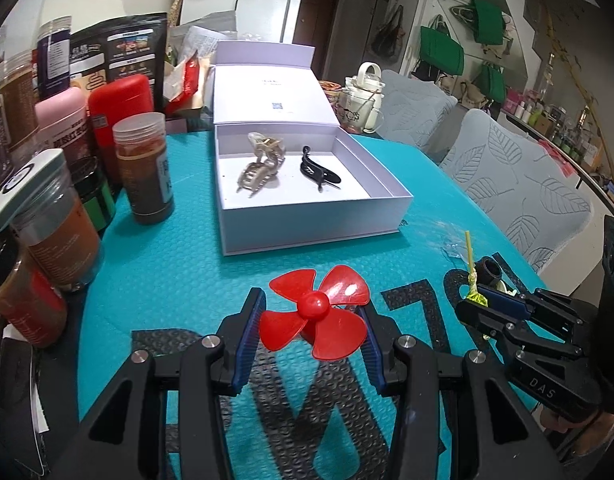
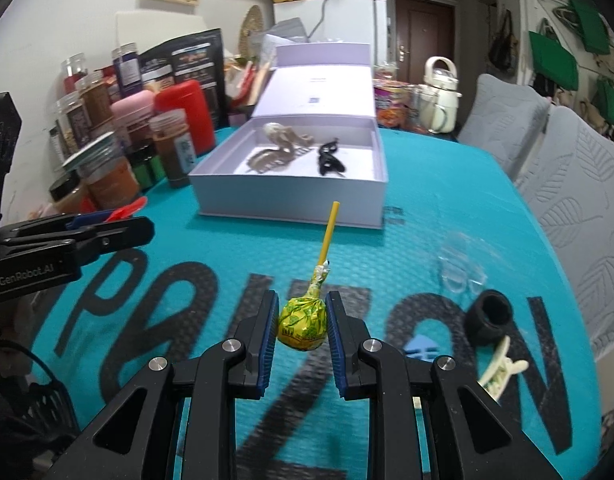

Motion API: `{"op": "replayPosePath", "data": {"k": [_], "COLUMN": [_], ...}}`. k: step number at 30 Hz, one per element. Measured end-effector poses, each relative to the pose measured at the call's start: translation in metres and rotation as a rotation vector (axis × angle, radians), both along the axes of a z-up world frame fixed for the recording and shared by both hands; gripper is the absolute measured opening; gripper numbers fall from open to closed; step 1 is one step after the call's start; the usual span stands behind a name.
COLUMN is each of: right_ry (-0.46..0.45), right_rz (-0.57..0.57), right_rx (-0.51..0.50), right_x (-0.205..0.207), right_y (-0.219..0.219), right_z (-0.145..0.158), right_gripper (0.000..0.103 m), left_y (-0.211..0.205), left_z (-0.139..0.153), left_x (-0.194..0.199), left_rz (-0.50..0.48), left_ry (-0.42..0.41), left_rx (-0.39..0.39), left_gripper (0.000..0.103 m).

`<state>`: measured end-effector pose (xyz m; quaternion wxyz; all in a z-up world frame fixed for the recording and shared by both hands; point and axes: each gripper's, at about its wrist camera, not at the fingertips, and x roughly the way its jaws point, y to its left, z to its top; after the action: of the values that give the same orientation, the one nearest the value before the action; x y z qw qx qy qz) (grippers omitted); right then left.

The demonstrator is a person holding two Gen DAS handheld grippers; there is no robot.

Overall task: Organize rigid objects
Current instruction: 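Carry the red fan and lollipop toward the white box with both tools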

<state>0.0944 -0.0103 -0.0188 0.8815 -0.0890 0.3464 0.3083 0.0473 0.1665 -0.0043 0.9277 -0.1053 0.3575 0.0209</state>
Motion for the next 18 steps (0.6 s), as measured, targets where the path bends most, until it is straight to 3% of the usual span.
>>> {"op": "replayPosePath", "data": {"k": [18], "right_ry": [-0.037], "right_rz": [0.097], "right_rx": [0.014], "right_x": [0.011], "right_y": [0.046], "right_z": [0.03], "right_gripper": [0.024], "left_y": [0.033], "left_z": [0.033], "left_x": [0.007], "left_rz": [0.066], "left_ry": [-0.056], "left_rx": [0.053], "left_gripper": [0.044]}}
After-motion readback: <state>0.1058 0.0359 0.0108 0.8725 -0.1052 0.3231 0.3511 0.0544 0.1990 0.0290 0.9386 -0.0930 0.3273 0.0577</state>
